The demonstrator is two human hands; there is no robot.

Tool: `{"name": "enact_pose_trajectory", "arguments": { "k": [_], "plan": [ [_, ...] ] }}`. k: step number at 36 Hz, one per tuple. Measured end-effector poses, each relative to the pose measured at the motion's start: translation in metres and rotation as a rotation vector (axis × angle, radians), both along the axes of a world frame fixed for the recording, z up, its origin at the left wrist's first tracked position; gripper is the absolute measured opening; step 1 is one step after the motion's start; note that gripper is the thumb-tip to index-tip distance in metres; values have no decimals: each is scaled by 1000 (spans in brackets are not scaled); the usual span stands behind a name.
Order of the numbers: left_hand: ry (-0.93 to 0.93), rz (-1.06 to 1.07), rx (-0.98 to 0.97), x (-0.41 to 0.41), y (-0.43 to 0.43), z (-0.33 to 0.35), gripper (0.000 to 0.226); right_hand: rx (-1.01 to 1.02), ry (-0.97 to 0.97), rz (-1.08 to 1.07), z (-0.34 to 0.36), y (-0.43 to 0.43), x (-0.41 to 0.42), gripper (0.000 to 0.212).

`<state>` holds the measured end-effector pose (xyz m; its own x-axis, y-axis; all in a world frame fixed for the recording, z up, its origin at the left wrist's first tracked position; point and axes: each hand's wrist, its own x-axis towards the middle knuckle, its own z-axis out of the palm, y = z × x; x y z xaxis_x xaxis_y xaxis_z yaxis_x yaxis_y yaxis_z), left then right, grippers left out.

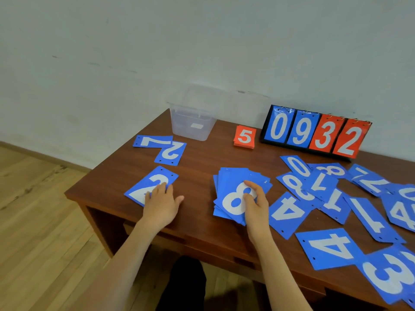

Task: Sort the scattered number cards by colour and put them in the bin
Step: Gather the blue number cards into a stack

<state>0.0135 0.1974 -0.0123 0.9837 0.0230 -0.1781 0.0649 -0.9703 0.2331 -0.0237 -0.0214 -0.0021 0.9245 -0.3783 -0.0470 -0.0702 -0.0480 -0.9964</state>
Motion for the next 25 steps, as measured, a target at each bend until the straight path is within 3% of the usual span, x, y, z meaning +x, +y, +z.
{"name": "enact_pose_trajectory", "arguments": {
  "k": [8, 14, 18, 22, 25],
  "plan": [
    [44, -263, -358, -2, -33, 6, 45, 26, 17, -58, 5, -11, -5, 31],
    [-47, -284, -520, 11, -49, 6, 46, 14, 30, -103, 5, -30, -15, 30],
    [-227, -131, -466, 30, -51, 13, 49, 40, 13, -135, 4, -40, -22, 28],
    [-32, 57, -140, 42, -49, 21, 82, 31, -7, -141, 6, -48, -29, 28],
    [45, 114, -152, 46, -50, 21, 92, 31, -13, -129, 5, -54, -32, 28]
  ]
}}
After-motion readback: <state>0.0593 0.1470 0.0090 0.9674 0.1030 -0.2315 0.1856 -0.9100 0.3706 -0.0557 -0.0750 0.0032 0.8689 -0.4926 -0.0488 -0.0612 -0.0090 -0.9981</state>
